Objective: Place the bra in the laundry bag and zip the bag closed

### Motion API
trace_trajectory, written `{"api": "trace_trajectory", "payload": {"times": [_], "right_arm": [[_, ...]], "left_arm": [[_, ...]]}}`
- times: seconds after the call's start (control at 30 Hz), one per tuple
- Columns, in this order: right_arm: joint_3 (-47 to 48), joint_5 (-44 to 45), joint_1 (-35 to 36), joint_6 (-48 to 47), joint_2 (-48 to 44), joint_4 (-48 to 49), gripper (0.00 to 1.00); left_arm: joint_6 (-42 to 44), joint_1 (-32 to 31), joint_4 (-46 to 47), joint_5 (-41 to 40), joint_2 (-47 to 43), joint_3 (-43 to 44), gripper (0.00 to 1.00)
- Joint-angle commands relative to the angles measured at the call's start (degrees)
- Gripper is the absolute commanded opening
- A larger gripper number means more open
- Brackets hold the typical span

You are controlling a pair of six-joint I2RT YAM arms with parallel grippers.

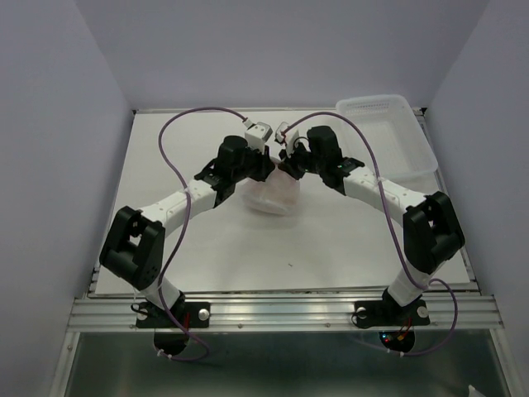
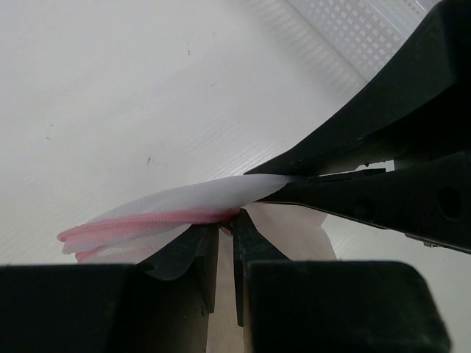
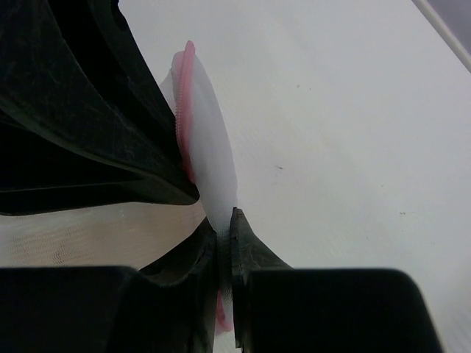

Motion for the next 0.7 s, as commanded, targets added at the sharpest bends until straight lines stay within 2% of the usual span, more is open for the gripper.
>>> {"api": "trace_trajectory", "payload": {"times": [0.0,0.43,0.67], "right_arm": [[2.5,1.9,0.1,0.8,-0.7,1.5,0.12],[2.9,6.5,0.1,0.7,-0.4,1.2,0.11],[3.2,7.6,0.1,0.3,0.0,1.2,0.11]], "left_arm": [[0.6,-0.4,0.6,-2.4,-2.7,1.1,0.15],[2.5,-0.2,-4.5,-10.5,-8.3,-1.9,0.16],[2.8,1.3,-4.9,-11.6,-10.7,-3.3,0.16]]}}
